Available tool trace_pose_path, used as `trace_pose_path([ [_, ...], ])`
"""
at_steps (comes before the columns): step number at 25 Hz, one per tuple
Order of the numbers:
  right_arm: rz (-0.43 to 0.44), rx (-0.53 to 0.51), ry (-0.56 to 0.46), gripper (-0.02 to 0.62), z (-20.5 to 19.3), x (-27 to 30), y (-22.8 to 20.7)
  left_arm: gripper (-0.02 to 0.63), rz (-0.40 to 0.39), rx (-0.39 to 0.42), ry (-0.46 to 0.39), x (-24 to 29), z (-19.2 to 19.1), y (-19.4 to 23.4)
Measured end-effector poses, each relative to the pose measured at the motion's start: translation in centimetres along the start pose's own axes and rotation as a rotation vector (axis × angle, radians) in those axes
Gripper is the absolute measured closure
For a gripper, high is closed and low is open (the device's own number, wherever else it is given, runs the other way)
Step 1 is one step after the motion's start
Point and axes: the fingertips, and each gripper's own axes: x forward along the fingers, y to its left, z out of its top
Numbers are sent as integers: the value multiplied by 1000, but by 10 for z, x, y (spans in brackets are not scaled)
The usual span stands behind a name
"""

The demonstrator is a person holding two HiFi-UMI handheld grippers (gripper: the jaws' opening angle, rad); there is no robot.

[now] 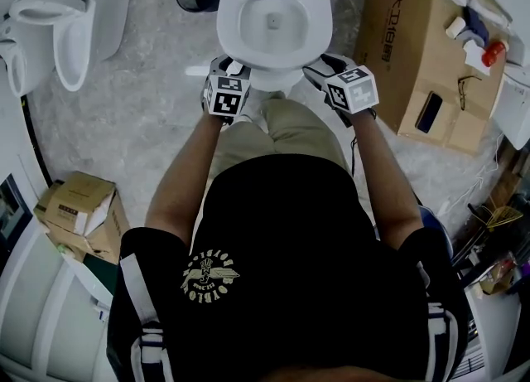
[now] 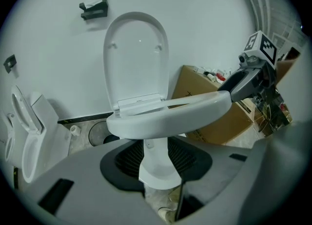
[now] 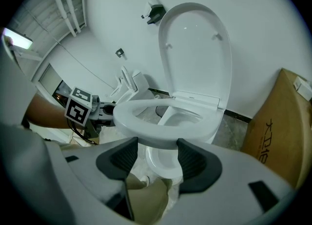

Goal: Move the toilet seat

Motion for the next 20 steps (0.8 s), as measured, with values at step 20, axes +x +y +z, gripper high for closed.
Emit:
trace_pose_path([
  [20,-42,-256,-58,331,60,-20,15,439,42,-55,-48,-8,49,17],
])
